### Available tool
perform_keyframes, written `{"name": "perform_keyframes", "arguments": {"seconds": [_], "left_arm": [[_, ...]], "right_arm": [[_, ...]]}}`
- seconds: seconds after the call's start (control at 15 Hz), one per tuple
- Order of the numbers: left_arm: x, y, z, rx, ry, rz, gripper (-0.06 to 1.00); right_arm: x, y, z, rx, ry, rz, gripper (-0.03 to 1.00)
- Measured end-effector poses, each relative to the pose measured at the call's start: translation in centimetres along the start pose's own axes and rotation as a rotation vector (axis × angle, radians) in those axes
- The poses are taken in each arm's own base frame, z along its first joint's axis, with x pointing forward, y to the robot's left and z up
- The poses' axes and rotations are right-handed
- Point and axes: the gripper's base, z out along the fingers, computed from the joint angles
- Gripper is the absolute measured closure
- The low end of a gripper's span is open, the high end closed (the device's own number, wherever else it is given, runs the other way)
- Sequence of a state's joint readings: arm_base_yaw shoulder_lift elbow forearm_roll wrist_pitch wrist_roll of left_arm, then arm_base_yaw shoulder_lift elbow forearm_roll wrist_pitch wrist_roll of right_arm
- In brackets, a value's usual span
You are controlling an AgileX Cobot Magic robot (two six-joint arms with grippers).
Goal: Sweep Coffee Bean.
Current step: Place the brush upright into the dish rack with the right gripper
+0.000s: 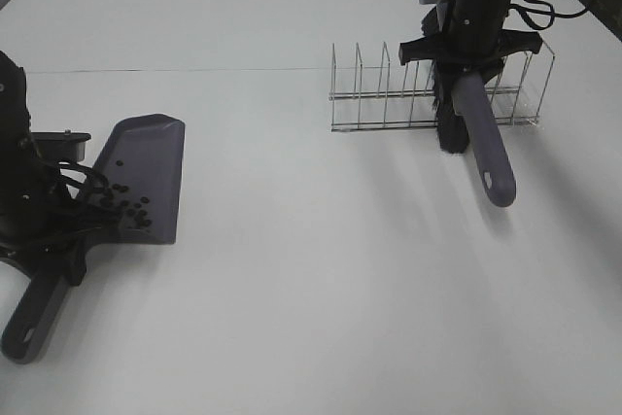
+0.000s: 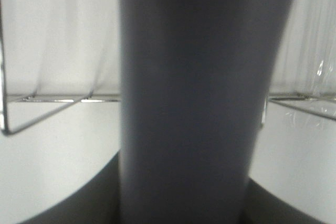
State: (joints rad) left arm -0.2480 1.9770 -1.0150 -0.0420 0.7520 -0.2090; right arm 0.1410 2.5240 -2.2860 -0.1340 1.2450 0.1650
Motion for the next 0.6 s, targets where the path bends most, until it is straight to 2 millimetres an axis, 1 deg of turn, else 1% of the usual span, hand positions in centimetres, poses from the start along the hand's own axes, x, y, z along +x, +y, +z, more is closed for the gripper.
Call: {"name": "perform_keyframes", "arguments": {"seconds": [0.07,0.13,0.2,0.27,0.4,0.6], "left_arm": [[0.0,0.0,0.0,-0.001,0.005,0.0,0.61],[0.1,0.0,0.0,-0.002,0.011,0.0,0.61],[0.1,0.0,0.0,-0.003,0.015,0.0,0.61],[0.2,0.0,0.0,-0.004,0.017,0.0,0.61],[0.2,0.0,0.0,-0.004,0.019,0.0,0.61],[0.2,0.0,0.0,-0.005,0.022,0.0,0.61]], "right_arm": [[-0.3,0.0,-0.3,-0.003,-0.02,0.002,0.62],[-0.4,0.0,-0.7,-0.012,-0.032,-0.006,0.53],[-0.5,0.3,-1.2,-0.027,-0.042,-0.019,0.4],[-0.6,0.4,-2.0,-0.032,-0.066,-0.031,0.22],[-0.6,0.4,-2.1,-0.035,-0.067,-0.038,0.19],[-0.6,0.4,-2.1,-0.035,-0.067,-0.038,0.19]]}}
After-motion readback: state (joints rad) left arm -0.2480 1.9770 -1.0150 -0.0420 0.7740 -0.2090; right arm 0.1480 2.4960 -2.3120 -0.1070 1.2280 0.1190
